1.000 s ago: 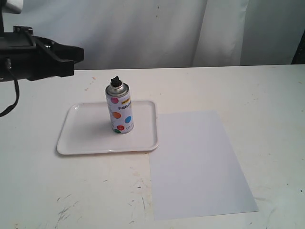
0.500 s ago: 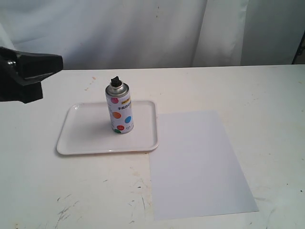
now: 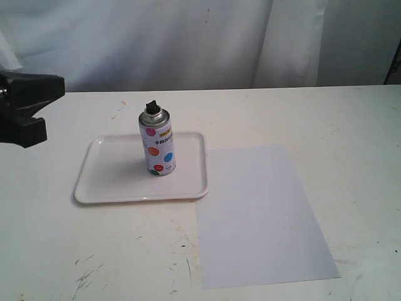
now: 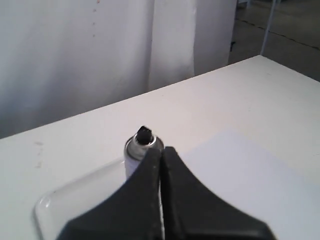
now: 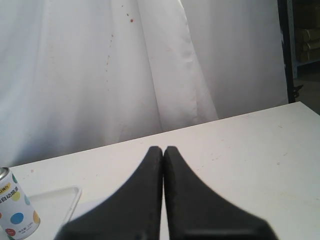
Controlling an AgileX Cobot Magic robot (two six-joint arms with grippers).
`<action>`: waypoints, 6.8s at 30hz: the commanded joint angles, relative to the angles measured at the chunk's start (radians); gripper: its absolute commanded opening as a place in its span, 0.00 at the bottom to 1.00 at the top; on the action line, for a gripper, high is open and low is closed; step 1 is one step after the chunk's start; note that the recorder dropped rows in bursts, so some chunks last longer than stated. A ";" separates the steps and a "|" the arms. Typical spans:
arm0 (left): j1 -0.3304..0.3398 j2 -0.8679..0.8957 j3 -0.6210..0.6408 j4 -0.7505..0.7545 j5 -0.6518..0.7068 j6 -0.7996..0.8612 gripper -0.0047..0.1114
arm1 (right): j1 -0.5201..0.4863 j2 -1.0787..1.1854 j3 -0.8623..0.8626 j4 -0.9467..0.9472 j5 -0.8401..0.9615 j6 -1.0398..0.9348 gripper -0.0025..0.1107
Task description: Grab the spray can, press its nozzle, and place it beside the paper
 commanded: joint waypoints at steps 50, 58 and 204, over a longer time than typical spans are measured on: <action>0.373 -0.889 0.576 -0.915 -0.021 0.823 0.04 | -0.009 -0.004 0.004 0.004 -0.006 0.002 0.02; 0.373 -0.955 0.601 -1.321 0.259 1.129 0.04 | -0.009 -0.004 0.004 0.004 -0.006 0.002 0.02; 0.286 -1.018 0.653 -1.750 0.628 1.633 0.04 | -0.052 -0.120 0.090 -0.732 0.229 0.580 0.02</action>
